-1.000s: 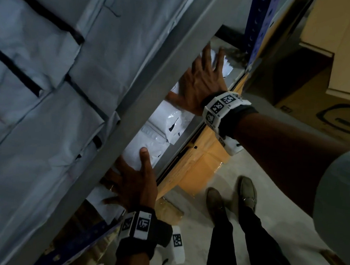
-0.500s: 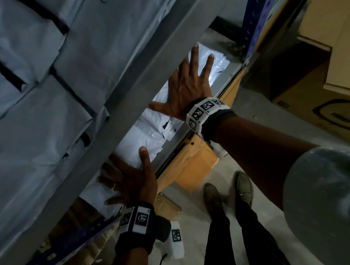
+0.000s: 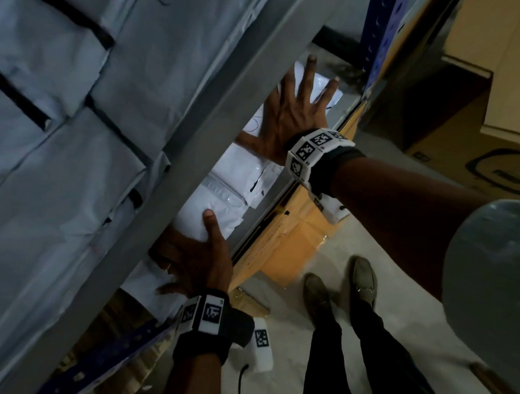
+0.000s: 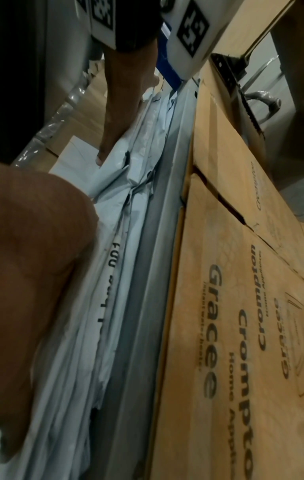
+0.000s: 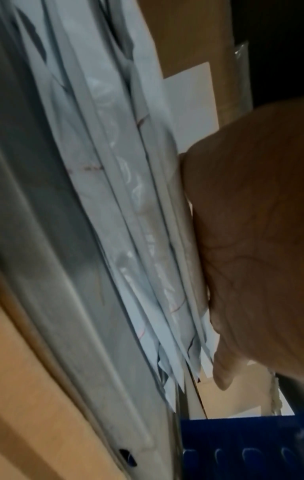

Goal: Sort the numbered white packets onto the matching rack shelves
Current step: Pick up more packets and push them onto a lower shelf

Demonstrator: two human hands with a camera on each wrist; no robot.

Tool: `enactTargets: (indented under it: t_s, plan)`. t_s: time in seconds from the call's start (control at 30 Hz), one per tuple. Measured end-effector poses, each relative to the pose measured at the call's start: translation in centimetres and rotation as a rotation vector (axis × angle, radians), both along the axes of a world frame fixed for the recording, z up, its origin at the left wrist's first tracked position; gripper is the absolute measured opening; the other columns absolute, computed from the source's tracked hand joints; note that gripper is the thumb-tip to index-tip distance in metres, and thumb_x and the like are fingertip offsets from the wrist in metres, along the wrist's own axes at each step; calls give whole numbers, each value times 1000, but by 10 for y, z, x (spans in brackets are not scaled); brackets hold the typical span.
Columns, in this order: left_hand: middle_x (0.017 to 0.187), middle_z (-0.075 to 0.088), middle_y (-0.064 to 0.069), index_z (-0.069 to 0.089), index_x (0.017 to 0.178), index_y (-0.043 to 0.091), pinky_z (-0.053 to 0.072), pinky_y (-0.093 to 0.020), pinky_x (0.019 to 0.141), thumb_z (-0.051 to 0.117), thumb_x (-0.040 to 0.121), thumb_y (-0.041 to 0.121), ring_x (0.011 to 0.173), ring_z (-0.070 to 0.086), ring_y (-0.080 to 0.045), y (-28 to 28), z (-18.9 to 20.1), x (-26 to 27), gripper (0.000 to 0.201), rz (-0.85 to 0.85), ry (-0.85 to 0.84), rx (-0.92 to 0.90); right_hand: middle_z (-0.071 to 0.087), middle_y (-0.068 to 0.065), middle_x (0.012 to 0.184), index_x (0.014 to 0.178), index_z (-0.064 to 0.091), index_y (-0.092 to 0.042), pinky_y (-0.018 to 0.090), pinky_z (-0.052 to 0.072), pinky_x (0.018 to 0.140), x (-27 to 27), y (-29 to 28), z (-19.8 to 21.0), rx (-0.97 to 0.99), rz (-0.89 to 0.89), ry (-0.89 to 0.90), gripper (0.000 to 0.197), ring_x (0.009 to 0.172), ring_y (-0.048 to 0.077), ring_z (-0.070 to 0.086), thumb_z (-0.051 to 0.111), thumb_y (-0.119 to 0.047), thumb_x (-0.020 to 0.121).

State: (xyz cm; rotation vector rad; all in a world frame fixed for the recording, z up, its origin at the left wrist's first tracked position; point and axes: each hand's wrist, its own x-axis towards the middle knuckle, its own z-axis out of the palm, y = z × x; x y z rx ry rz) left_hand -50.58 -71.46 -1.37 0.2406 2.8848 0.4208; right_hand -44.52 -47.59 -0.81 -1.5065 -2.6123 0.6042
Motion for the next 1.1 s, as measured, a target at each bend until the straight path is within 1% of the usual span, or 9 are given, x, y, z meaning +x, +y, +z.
enactTargets:
  t_s: [0.13, 0.3, 0.43, 0.5, 0.63, 0.7, 0.8, 0.97, 1.1]
  plan:
    - [166, 6, -5, 11, 157, 33, -1, -77, 110, 26, 82, 87, 153, 4, -31, -1, -6, 1, 94, -15, 17, -25, -15, 12, 169, 163, -8, -20, 82, -5, 108, -2, 1, -4, -7, 18, -35, 138, 151, 48, -20, 12, -107, 58]
    - [166, 9, -6, 12, 158, 31, 1, -76, 109, 28, 85, 84, 152, 7, -31, 3, -5, 0, 92, -2, 20, -68, -14, 14, 169, 163, -7, -19, 81, -3, 109, -1, 2, -5, -11, 20, -48, 137, 151, 49, -19, 12, -107, 59]
    - [166, 7, -6, 10, 158, 32, 0, -77, 108, 25, 83, 85, 152, 6, -32, 3, -4, -1, 93, -21, -1, -97, -15, 14, 169, 163, -7, -18, 82, -4, 108, 0, 1, -6, -13, 31, -48, 138, 150, 49, -21, 13, -107, 59]
    - [166, 5, -8, 8, 159, 29, 1, -77, 109, 25, 84, 84, 152, 5, -33, 1, 1, -2, 95, -53, 4, -121, -16, 14, 169, 163, -6, -19, 82, -6, 107, -3, 1, -2, -27, 20, -49, 138, 150, 49, -22, 12, -107, 58]
    - [166, 2, -10, 5, 160, 22, 1, -72, 113, 31, 91, 76, 152, 3, -34, -4, 20, 2, 91, -124, 37, -87, -17, 14, 169, 163, -4, -20, 83, -8, 106, -8, -2, 9, -40, -46, 0, 140, 149, 47, -25, 0, -104, 51]
    - [166, 2, -10, 5, 160, 22, 6, -72, 113, 32, 91, 74, 152, 5, -33, -6, 20, 5, 91, -114, 27, -64, -17, 15, 169, 163, -5, -18, 82, -7, 106, -8, -8, 5, -32, -48, -2, 140, 149, 48, -24, 3, -104, 53]
    - [167, 3, -9, 3, 160, 23, 13, -75, 111, 21, 85, 80, 152, 8, -33, -6, 8, 5, 96, -127, -1, -93, -12, 16, 169, 163, -3, -16, 81, -9, 107, -8, -11, -7, 1, -62, -27, 139, 151, 49, -19, 10, -105, 58]
    - [167, 2, -9, 1, 159, 25, 12, -78, 108, 9, 83, 86, 152, 9, -34, -6, -2, 1, 98, -159, 29, -131, -11, 18, 169, 164, 1, -19, 80, -10, 107, -14, -9, -12, 13, -59, -60, 140, 150, 53, -17, -4, -102, 52]
    - [166, 4, -10, 1, 159, 26, 15, -79, 107, -1, 77, 91, 151, 11, -35, -7, -2, 1, 104, -178, 44, -141, -11, 19, 169, 164, 3, -19, 80, -10, 106, -14, -11, -14, 22, -52, -70, 137, 150, 53, -15, -2, -102, 55]
